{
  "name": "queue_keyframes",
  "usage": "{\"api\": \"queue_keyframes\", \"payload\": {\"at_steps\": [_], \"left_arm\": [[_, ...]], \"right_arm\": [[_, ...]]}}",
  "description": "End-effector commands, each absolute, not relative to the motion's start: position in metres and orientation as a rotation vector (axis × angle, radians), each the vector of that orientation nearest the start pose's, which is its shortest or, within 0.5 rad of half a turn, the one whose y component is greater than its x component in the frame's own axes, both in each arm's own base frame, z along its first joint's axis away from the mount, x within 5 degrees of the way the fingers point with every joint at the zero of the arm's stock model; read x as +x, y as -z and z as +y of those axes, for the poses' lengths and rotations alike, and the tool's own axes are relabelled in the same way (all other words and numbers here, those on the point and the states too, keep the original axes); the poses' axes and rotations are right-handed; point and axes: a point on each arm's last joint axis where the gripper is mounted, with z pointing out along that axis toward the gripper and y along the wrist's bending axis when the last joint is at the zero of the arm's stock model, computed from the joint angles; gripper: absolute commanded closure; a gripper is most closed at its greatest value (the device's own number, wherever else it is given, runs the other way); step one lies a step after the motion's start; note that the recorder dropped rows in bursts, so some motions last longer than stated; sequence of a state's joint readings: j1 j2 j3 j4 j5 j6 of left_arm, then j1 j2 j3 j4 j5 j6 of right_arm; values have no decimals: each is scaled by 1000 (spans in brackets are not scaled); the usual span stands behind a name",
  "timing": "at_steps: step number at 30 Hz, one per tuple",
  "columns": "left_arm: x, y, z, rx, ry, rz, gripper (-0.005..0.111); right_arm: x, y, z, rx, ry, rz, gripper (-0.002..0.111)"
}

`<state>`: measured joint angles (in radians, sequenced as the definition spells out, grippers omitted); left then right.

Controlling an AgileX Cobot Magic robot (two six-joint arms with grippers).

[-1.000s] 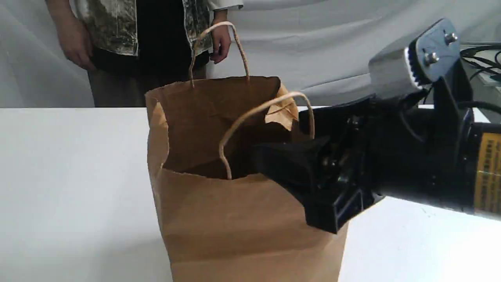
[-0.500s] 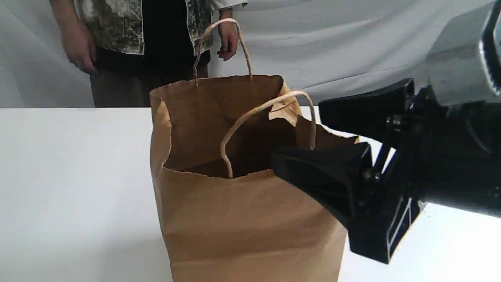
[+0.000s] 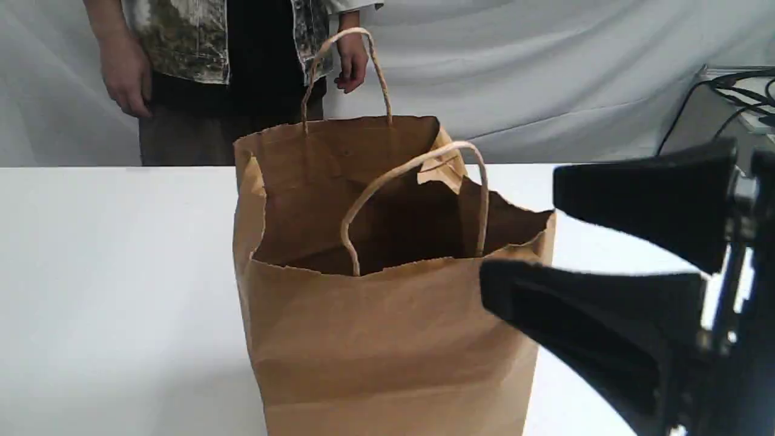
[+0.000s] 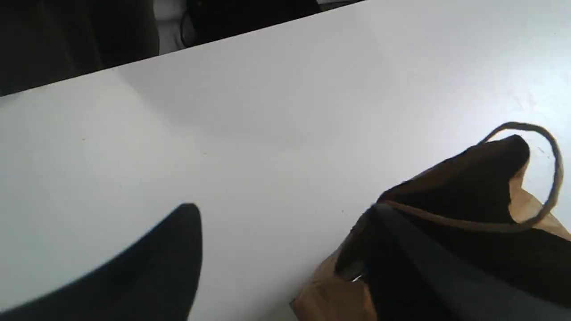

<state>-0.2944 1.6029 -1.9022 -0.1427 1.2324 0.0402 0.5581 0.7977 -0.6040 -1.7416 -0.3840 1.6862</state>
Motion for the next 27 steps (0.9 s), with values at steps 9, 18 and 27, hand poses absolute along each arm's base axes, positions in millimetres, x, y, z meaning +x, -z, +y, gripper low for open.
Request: {"api": "queue_keyframes", "payload": {"at_steps": [9,18,27], "left_arm": [[302,-463,-107,405,305,2348,50],[284,-480,-101,405,307,2291,51],[270,-492,-97,400,311,2252,51]], "right_arm": [[61,-338,77,-871,-519,1265,44],[33,-374,1,-730,602,876,80],[31,-368,-64,-14,608,1409,108]]}}
